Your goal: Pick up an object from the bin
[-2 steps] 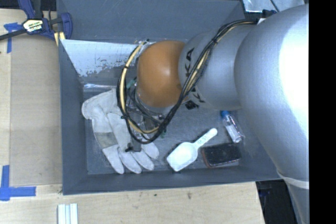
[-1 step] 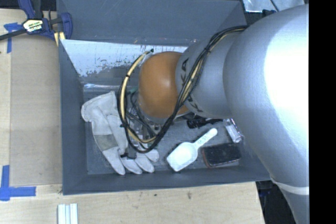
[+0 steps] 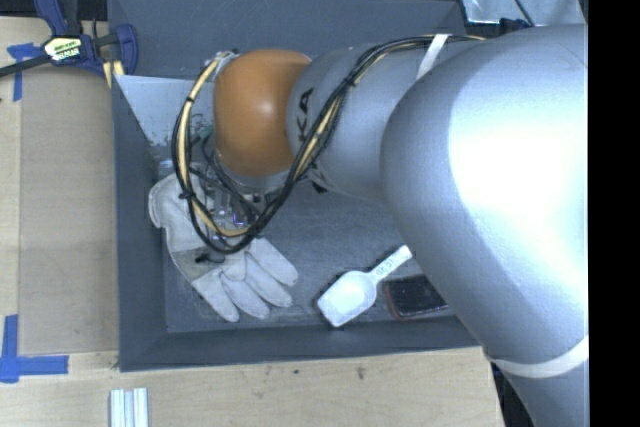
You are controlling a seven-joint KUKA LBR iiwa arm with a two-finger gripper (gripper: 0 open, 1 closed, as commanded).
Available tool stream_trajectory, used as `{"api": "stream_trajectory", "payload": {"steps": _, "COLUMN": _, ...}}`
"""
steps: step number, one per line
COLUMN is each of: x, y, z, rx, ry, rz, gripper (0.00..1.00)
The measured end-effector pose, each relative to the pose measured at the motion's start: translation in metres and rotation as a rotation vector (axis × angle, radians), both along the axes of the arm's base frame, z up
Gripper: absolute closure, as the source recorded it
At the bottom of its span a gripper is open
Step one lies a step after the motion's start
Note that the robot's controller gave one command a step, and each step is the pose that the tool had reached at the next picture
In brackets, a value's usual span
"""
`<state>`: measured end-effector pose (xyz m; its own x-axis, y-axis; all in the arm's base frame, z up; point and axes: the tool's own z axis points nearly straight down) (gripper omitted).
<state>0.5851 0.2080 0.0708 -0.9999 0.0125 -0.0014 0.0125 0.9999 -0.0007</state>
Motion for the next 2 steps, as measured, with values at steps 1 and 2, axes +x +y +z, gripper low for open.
{"api": "stream_trajectory", "payload": {"steps": 1, "x": 0.015, "y": 0.016, "z": 0.0, "rx": 0.002, "ry": -0.002, "rz": -0.209, "gripper": 0.0}}
{"api": "stream_trajectory", "payload": {"steps": 2, "x": 0.002, "y": 0.0, "z": 0.002, "rx": 0.002, "ry": -0.005, "rz": 0.0, "gripper": 1.0}}
